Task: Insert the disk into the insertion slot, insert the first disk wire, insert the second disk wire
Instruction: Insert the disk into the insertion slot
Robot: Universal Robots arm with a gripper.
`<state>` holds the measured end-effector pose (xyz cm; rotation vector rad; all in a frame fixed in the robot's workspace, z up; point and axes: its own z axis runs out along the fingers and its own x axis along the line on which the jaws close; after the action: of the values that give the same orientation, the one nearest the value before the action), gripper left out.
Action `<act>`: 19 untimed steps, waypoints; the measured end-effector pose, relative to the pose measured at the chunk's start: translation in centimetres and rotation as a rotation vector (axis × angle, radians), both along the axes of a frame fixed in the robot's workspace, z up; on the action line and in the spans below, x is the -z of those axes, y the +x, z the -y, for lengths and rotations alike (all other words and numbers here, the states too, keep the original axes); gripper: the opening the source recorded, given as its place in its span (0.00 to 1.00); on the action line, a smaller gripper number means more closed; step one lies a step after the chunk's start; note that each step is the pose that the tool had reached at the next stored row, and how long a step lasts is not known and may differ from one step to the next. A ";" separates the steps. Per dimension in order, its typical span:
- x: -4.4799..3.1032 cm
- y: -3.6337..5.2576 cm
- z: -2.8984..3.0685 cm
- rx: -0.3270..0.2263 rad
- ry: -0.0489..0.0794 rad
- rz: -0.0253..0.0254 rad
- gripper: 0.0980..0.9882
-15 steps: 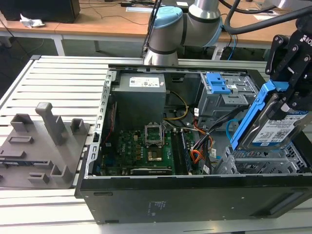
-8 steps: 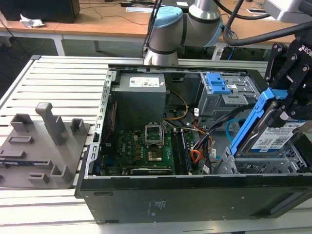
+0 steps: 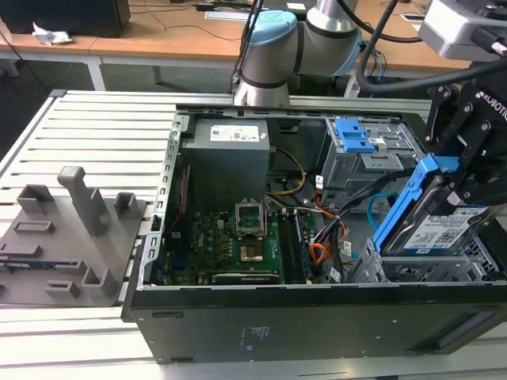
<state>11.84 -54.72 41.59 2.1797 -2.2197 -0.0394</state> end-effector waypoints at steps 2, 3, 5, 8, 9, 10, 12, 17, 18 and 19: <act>0.18 0.00 0.00 0.000 0.000 0.0000 0.30; 0.31 0.00 0.00 0.000 0.000 0.0000 0.30; 0.69 0.00 0.00 0.000 0.000 0.0000 0.30; 1.22 0.00 0.00 0.000 0.000 0.0000 0.30; 1.40 0.00 0.00 0.000 0.000 0.0000 0.30; 1.53 0.00 0.00 0.000 0.000 0.0000 0.30; 1.87 0.00 0.00 0.000 0.000 0.0000 0.30; 2.50 0.00 0.00 0.000 0.000 0.0000 0.30; 2.59 0.00 0.00 0.000 0.000 0.0000 0.30; 2.62 0.00 0.00 0.000 0.000 0.0000 0.30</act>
<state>11.85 -54.72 38.98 2.1798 -2.2197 -0.0394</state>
